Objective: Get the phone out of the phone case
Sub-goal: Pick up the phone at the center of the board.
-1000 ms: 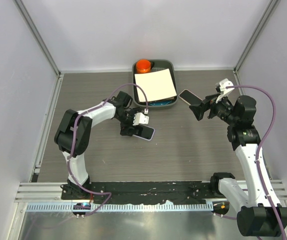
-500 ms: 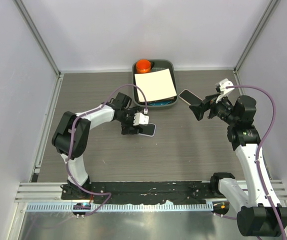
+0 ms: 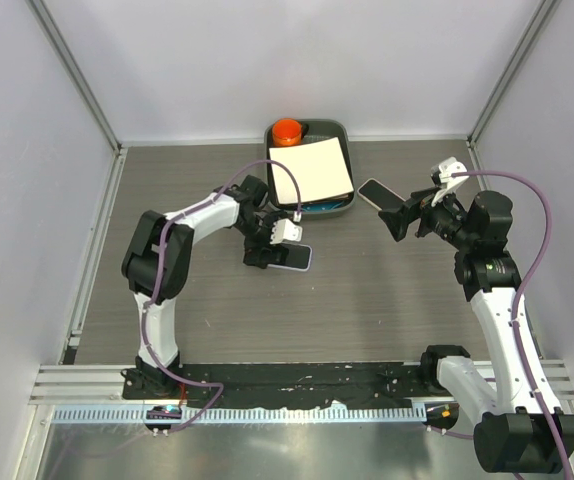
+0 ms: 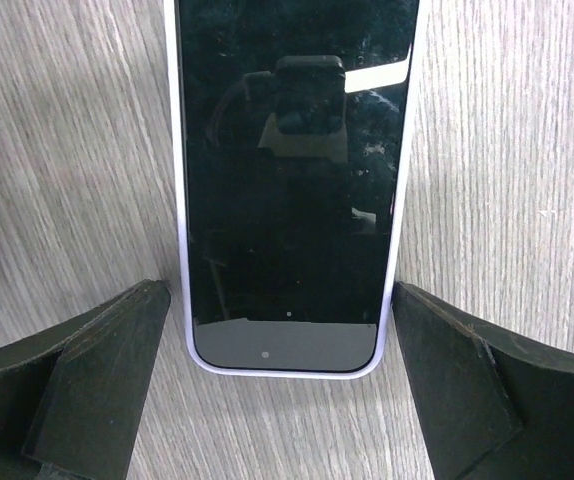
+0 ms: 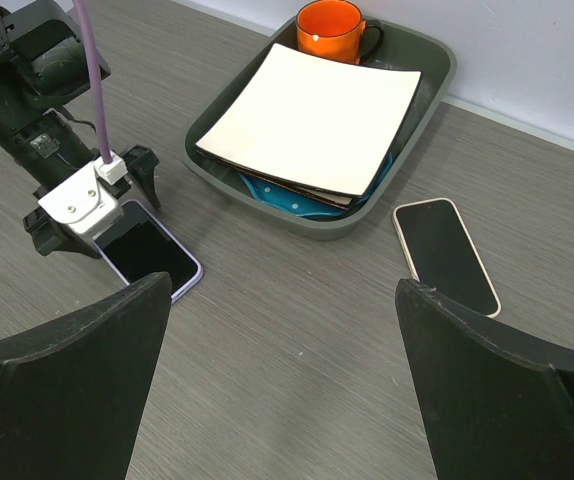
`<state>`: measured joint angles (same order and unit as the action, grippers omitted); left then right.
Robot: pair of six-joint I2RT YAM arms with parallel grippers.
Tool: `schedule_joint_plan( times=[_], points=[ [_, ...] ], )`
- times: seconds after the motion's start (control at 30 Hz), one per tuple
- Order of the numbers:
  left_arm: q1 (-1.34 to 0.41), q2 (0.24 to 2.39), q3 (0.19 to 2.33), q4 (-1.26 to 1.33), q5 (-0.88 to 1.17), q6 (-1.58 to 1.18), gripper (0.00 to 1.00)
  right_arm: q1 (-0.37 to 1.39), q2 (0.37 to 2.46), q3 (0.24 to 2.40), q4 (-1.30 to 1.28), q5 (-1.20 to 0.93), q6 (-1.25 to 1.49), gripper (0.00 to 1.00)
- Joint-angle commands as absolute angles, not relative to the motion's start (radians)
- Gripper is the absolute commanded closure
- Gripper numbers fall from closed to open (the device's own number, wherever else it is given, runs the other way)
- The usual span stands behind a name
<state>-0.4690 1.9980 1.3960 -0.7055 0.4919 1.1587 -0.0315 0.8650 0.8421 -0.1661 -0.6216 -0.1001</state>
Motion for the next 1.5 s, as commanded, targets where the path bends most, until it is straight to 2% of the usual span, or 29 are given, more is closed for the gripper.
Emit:
schedule_joint_plan(
  times=[0.0, 0.3, 0.47, 0.5, 0.57, 0.6, 0.63, 0.87, 0.9, 0.93, 0.97, 1.47],
  points=[
    [-0.463, 2.039, 1.433, -0.819, 0.449, 1.198, 0.0, -0.026, 0.862, 0.854, -0.147, -0.612, -0.112, 0.0],
    [-0.465, 2.036, 1.431, -0.854, 0.445, 1.175, 0.01, -0.026, 0.859, 0.854, -0.149, -0.614, -0.112, 0.0],
    [-0.465, 2.016, 1.388, -0.813, 0.445, 1.138, 0.14, -0.026, 0.857, 0.854, -0.149, -0.612, -0.109, 0.01],
    [-0.465, 2.013, 1.382, -0.81, 0.445, 1.135, 0.22, -0.026, 0.857, 0.854, -0.149, -0.614, -0.109, 0.0],
    [-0.465, 2.006, 1.371, -0.79, 0.44, 1.109, 0.33, -0.026, 0.856, 0.856, -0.147, -0.614, -0.107, 0.01],
    [-0.465, 2.005, 1.367, -0.782, 0.434, 1.097, 0.45, -0.026, 0.856, 0.854, -0.149, -0.614, -0.107, 0.01],
    [-0.465, 2.005, 1.367, -0.79, 0.431, 1.097, 0.49, -0.026, 0.856, 0.856, -0.147, -0.614, -0.107, 0.0],
    [-0.468, 1.983, 1.342, -0.807, 0.448, 1.097, 0.64, -0.026, 0.851, 0.854, -0.146, -0.614, -0.103, 0.0],
    [-0.466, 1.98, 1.342, -0.807, 0.449, 1.076, 0.81, -0.028, 0.851, 0.854, -0.146, -0.614, -0.103, 0.0],
    [-0.468, 1.977, 1.342, -0.799, 0.449, 1.059, 0.93, -0.026, 0.85, 0.854, -0.146, -0.615, -0.101, 0.01],
    [-0.469, 1.974, 1.344, -0.793, 0.445, 1.034, 1.0, -0.026, 0.848, 0.854, -0.146, -0.615, -0.1, 0.0],
    [-0.495, 1.776, 1.126, -0.598, 0.546, 0.874, 1.0, -0.023, 0.963, 0.81, -0.043, -0.77, 0.077, 0.01]
  ],
)
